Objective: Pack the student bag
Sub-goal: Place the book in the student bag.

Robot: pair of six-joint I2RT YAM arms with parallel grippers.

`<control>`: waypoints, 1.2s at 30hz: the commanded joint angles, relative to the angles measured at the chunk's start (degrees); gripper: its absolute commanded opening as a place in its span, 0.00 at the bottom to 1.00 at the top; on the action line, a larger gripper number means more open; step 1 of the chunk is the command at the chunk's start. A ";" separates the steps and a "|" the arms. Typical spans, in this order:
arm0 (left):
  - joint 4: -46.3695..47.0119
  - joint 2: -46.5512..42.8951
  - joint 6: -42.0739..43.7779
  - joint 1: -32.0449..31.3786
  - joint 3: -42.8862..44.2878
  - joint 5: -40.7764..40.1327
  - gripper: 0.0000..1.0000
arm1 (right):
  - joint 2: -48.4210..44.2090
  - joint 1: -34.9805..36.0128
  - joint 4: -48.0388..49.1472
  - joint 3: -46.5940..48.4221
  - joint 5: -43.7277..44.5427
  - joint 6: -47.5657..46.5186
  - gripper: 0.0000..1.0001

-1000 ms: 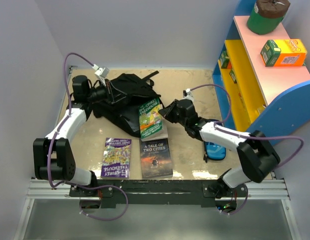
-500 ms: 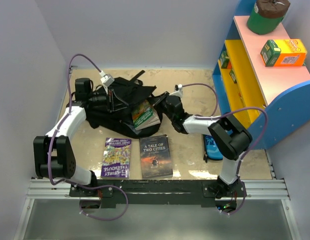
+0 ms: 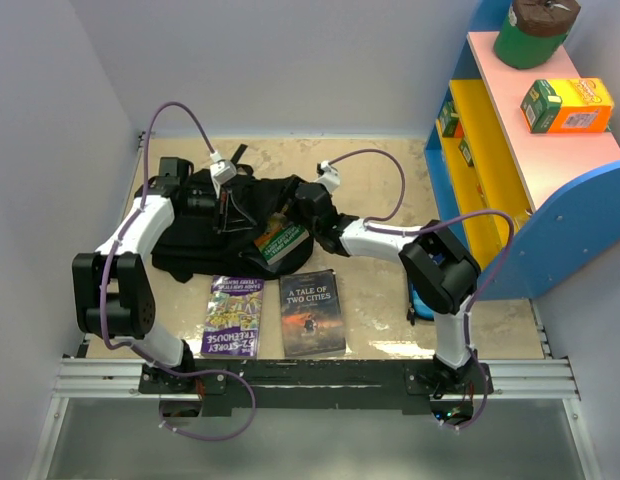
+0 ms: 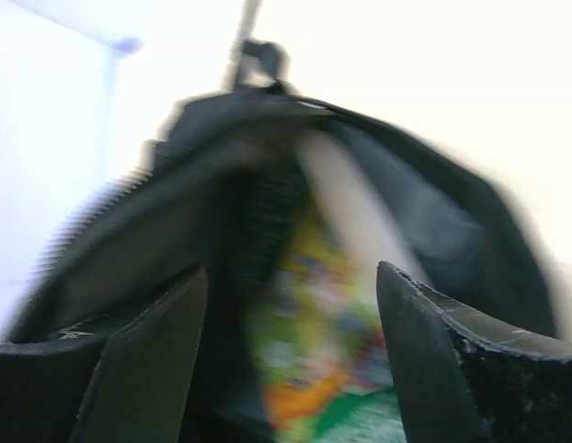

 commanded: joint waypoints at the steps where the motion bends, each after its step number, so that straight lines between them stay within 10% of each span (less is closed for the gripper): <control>1: -2.17 -0.25 3.52 -0.50 3.35 6.67 0.00 | -1.41 -0.23 -14.49 1.85 5.95 -9.58 0.80; 10: -2.51 -1.57 3.87 -0.41 3.71 6.32 0.00 | 2.98 -2.87 -16.00 4.48 -1.76 -15.92 0.81; 21: 1.61 -2.45 0.97 -0.76 3.09 4.12 0.00 | -1.57 -7.52 -14.77 -1.83 -27.60 -14.52 0.47; 36: 2.41 -3.16 1.14 -7.97 3.79 -0.63 0.00 | -5.39 -6.91 -18.16 3.95 -20.92 -28.84 0.63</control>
